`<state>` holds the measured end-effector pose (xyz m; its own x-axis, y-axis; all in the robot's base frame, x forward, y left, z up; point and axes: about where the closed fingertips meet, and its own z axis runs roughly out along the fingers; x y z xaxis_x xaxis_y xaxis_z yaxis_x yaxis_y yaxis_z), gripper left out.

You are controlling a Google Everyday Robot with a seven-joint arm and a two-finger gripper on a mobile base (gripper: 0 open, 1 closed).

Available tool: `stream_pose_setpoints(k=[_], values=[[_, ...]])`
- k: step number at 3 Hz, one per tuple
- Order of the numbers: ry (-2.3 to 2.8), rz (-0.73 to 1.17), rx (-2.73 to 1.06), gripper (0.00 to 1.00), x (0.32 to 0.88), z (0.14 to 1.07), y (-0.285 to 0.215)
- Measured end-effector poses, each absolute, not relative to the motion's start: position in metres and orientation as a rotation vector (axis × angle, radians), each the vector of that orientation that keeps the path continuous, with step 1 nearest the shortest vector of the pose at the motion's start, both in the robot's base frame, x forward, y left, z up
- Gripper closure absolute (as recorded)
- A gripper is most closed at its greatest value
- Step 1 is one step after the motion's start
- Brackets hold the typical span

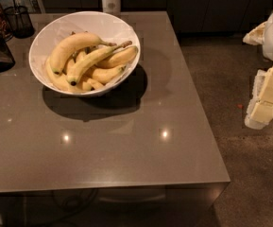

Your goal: Pick banana from white bowl

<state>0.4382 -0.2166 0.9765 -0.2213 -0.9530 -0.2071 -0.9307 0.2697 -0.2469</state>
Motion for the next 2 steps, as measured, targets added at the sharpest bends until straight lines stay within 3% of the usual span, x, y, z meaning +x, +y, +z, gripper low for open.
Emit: stream_pose_setpoints(k=[2], values=[[2.226,-0.096,-1.748,0.00,0.4421,0.9784,-0.2113]])
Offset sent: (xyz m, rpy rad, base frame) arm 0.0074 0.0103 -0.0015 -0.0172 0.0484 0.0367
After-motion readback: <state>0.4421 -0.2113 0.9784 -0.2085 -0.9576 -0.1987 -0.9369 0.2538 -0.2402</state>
